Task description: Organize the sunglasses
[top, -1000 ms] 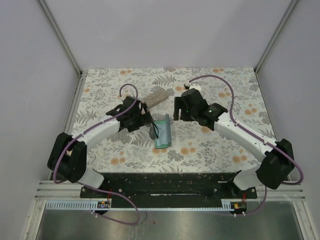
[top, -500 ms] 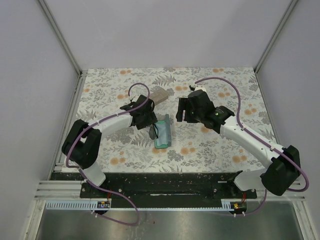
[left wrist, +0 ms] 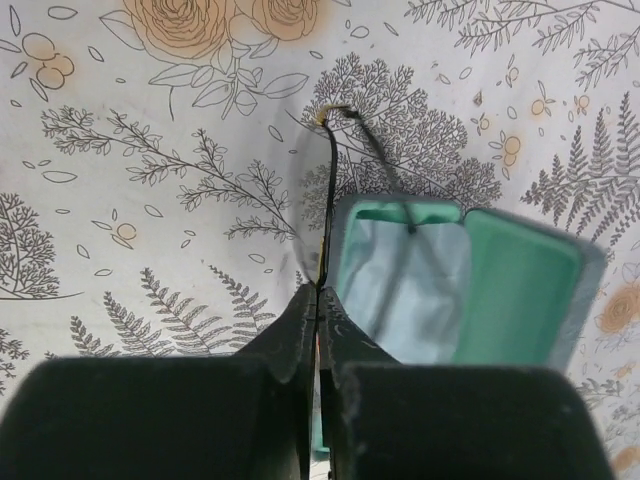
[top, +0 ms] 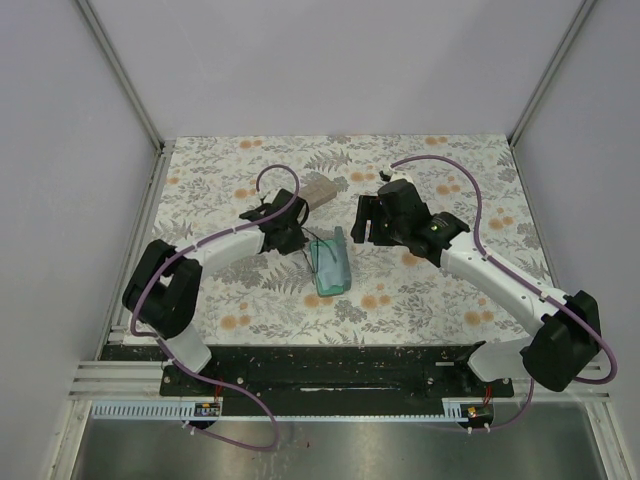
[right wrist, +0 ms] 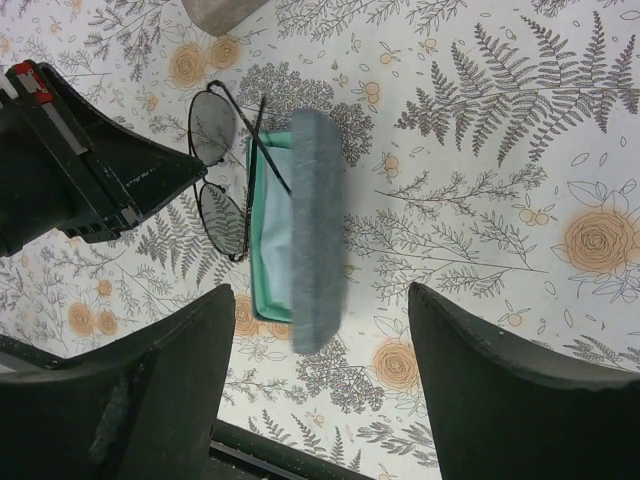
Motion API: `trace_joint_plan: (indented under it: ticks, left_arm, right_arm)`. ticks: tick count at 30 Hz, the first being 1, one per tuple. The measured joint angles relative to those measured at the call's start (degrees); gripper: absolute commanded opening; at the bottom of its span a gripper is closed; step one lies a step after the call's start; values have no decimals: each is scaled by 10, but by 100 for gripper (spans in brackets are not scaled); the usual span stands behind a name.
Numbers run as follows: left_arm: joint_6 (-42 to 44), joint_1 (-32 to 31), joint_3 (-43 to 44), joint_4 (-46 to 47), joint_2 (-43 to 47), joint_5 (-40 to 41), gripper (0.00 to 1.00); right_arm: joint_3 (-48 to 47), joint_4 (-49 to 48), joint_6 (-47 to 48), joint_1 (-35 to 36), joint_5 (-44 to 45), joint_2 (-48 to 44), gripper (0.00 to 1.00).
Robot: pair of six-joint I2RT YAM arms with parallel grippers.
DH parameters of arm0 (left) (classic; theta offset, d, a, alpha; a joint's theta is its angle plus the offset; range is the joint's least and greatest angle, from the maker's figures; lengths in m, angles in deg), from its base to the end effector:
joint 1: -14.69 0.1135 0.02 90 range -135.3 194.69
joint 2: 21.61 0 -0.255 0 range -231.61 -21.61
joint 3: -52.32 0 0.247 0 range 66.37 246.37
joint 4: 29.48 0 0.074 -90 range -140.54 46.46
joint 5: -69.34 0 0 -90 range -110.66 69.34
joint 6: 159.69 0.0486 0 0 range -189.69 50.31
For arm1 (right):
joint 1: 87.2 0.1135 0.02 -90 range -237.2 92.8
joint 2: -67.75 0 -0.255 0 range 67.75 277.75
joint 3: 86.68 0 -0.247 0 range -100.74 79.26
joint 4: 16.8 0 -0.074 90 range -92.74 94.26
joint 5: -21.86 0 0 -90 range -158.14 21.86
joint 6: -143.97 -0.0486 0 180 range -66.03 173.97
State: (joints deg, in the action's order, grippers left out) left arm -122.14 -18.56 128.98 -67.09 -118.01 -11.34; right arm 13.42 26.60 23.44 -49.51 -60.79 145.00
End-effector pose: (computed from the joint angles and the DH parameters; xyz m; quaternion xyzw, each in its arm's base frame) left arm 0.2943 -0.1835 0.1808 -0.1820 0.9393 -0.1334 0.2584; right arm 0.2436 0.1804 0.2939 -0.0300 0.9071 0.1849 0.3770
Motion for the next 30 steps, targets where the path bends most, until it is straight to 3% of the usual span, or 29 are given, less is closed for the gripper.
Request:
trace_joint_plan:
  ticks: [15,30]
  left_arm:
    - [31,69,-132,54,98,-74,0]
    - [74,72,-211,144,79,-113,1]
  right_arm:
    - [3,-12,-13,-3,-25,1,77]
    - [4,-17,-28,-3,-70,26,75]
